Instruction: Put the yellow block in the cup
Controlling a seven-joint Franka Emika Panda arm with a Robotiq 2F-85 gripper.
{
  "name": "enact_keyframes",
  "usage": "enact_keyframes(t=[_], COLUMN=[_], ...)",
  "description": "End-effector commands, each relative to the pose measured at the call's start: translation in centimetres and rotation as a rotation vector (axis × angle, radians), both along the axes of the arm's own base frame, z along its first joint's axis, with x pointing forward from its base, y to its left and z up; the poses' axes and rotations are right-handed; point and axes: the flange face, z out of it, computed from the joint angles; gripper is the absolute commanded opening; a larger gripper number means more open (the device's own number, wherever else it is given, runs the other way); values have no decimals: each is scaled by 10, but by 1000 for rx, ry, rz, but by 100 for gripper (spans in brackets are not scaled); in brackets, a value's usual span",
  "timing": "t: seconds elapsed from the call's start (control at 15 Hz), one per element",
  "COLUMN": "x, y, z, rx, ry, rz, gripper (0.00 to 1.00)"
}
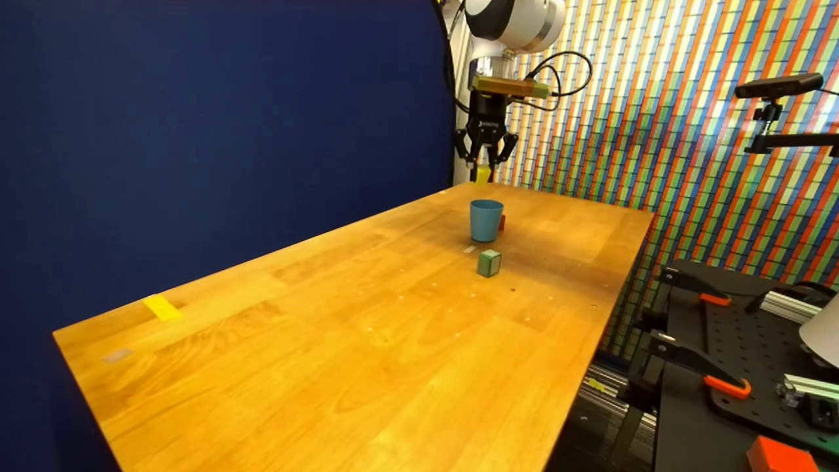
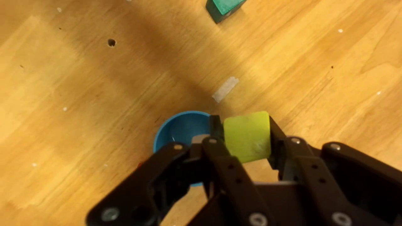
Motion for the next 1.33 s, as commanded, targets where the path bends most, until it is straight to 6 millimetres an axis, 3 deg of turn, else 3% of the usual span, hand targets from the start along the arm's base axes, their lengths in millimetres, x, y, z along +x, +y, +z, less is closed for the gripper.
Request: enact_keyframes(t=[0.0,0.27,0.67,0.73,0.8,1.13,1.2,1.27], x=[-7,-9,-3,-2,-1,-6,-9,-6], y=[-8,-19,-34,-35,-36,-38,-36,-33], z=[-17,-34,-43,-44,-43,-30,-26,-42], rx=[-22,-31,-38,-30,-25,39,100,19], ry=[31,66,85,88,87,62,38,71], rz=[-53,-92,-102,-100,-95,-39,13,-45], gripper=[17,17,18,60,61,97,100,87])
